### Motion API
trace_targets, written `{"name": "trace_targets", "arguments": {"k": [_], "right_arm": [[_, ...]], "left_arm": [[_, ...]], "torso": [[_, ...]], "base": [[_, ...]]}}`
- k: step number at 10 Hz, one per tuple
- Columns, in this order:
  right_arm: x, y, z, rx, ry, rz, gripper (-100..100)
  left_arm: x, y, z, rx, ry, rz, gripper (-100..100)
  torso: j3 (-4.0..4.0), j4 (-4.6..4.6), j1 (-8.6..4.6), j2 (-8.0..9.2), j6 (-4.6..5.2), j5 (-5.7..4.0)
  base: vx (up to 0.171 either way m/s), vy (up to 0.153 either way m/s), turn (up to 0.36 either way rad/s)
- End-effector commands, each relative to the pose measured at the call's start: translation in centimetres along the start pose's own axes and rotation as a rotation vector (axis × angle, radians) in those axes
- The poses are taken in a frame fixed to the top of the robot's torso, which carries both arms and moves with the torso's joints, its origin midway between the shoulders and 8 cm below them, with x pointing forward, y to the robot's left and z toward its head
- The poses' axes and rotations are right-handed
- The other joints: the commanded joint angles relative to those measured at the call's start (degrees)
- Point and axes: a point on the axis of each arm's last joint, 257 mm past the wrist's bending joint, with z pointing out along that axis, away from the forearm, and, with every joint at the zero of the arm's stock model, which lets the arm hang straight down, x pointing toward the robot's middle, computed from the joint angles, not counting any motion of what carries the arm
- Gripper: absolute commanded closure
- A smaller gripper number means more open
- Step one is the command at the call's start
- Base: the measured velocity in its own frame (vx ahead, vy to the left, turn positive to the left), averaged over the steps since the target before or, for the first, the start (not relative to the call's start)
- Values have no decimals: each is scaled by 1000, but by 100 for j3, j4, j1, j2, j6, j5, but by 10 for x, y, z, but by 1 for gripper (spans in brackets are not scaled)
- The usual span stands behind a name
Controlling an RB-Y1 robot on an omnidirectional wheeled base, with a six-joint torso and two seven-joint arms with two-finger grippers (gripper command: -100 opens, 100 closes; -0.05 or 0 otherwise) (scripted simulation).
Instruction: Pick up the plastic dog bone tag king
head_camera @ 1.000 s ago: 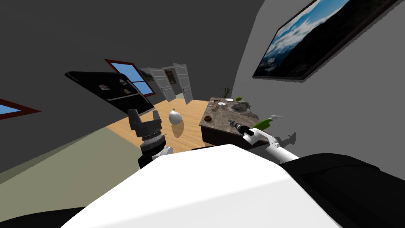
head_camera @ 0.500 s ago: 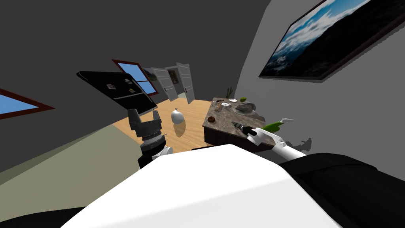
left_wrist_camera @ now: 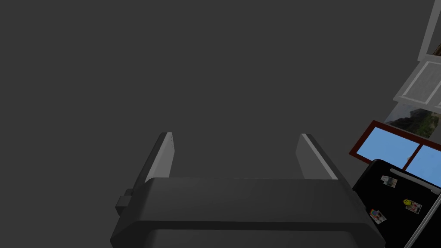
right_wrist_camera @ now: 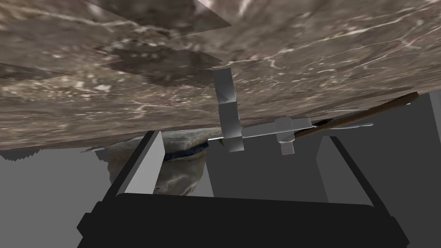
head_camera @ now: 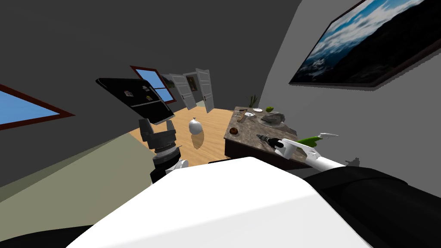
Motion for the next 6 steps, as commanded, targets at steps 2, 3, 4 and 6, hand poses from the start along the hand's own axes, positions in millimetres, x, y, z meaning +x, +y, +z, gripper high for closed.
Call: {"name": "trace_targets", "arguments": {"k": [2, 3, 4, 6], "right_arm": [[-2, -29, -5, 63, 24, -87, -100], [-2, -37, -6, 79, 32, -111, -100], [-2, -49, -9, 102, 45, -146, -100], [-3, -44, -8, 91, 38, -129, 0]], "left_arm": [[0, 0, 0, 0, 0, 0, 0], [0, 0, 0, 0, 0, 0, 0], [0, 0, 0, 0, 0, 0, 0], [0, 0, 0, 0, 0, 0, 0]], "torso": [[-2, -1, -2, -3, 1, 0], [0, 0, -2, 0, 0, 0], [3, 1, -5, 6, 1, -1], [9, 4, -16, 17, 2, -4]], "base": [[72, 61, 52], [44, 50, 43], [40, 44, 64], [9, 9, 5]]}}
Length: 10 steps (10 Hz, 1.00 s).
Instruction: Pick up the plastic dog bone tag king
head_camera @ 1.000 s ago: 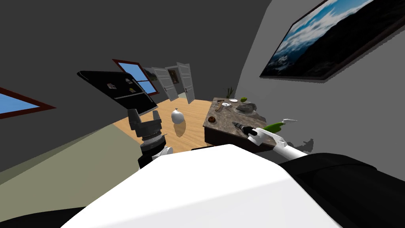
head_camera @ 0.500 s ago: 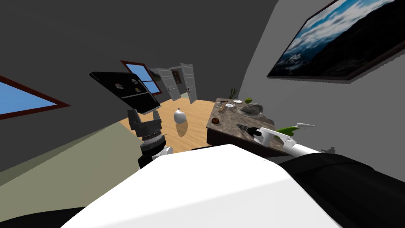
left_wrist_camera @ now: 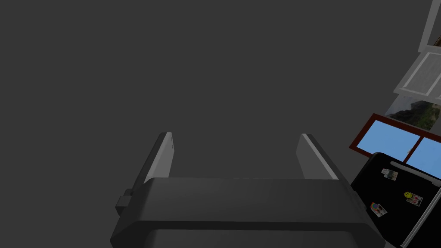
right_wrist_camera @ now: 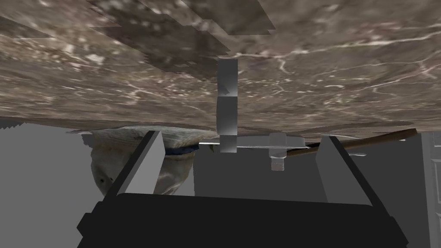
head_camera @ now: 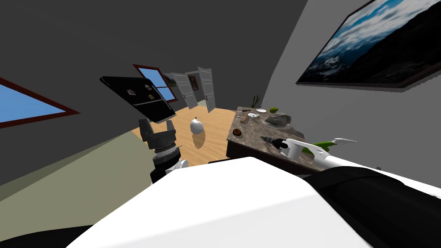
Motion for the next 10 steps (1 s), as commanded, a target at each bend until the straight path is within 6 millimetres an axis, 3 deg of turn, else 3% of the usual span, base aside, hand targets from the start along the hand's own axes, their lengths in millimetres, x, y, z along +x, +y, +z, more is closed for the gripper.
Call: {"name": "trace_targets", "arguments": {"k": [1, 4, 5, 9, 10], "right_arm": [[6, -7, 5, 9, 1, 8, -100], [11, -12, 9, 15, 2, 14, -100], [11, -12, 10, 15, 2, 13, 100], [11, -14, 10, 21, 1, 9, 100], [11, -14, 10, 20, 1, 8, 0]], "left_arm": [[0, 0, 0, 0, 0, 0, 0], [0, 0, 0, 0, 0, 0, 0], [0, 0, 0, 0, 0, 0, 0], [0, 0, 0, 0, 0, 0, 0], [0, 0, 0, 0, 0, 0, 0]], "torso": [[0, 0, 0, 0, 0, 0], [0, 0, -9, 0, 0, -3], [2, 1, -6, 3, 0, -1], [4, 3, -11, 5, -4, -11], [4, 3, -11, 4, -3, -11]], "base": [[25, -7, 84], [14, -10, 41], [0, 0, 0], [0, 0, 0], [0, 0, 0]]}}
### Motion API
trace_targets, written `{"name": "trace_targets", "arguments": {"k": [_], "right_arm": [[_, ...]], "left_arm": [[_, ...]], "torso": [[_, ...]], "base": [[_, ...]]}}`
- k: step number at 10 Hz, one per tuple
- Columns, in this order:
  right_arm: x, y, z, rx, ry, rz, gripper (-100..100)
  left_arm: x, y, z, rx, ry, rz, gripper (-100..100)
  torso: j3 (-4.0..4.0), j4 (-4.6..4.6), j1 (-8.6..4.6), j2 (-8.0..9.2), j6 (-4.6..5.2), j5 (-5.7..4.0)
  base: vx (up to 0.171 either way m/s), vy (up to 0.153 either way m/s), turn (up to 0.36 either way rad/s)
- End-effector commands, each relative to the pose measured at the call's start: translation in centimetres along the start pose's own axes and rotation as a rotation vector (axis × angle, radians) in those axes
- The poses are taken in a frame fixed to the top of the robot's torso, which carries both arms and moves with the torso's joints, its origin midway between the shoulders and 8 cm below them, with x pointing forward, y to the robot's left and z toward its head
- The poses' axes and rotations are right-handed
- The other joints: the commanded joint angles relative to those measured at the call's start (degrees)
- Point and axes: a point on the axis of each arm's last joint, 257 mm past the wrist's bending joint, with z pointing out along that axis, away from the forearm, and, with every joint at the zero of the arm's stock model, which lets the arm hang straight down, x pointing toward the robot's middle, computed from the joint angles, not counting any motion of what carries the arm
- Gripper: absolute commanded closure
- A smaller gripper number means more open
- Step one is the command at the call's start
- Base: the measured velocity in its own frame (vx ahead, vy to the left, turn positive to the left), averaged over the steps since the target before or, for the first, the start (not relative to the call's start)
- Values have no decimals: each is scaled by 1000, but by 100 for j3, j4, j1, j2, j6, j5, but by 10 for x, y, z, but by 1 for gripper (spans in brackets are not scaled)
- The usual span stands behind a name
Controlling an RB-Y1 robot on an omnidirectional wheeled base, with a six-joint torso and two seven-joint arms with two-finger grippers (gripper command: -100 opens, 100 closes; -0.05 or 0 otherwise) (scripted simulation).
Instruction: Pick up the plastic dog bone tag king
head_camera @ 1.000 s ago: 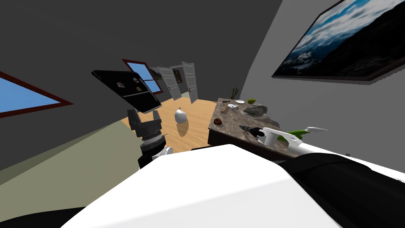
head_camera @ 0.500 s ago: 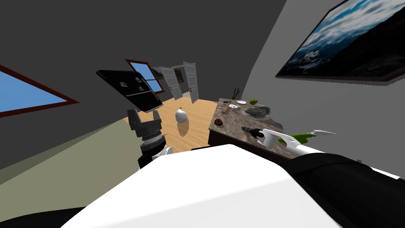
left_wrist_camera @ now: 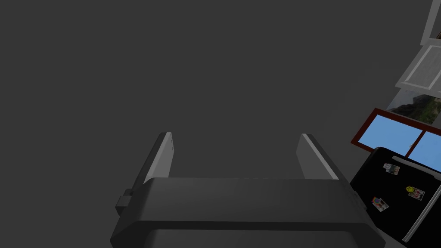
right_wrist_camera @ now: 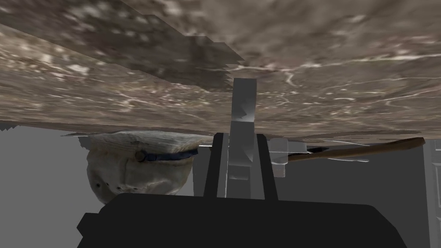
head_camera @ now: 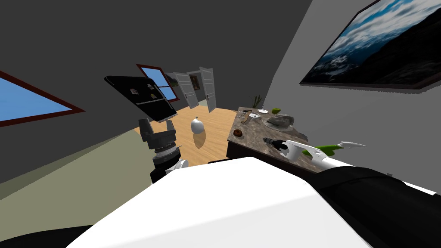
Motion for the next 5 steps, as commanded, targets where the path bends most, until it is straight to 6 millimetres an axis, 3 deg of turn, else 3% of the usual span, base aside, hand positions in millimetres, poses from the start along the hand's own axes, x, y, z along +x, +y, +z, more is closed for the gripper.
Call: {"name": "trace_targets", "arguments": {"k": [1, 4, 5], "right_arm": [[-4, 6, -5, -10, 0, 0, 100], [-9, 12, -8, -19, -2, -6, 100], [-9, 12, -8, -19, -2, -6, 0]], "left_arm": [[0, 0, 0, 0, 0, 0, 0], [0, 0, 0, 0, 0, 0, 0], [0, 0, 0, 0, 0, 0, 0]], "torso": [[0, 0, 0, 0, 0, 0], [6, 1, 10, 11, 6, 5], [4, 1, 8, 8, 5, 5]], "base": [[5, 0, -64], [-16, 9, -52], [0, 0, 0]]}}
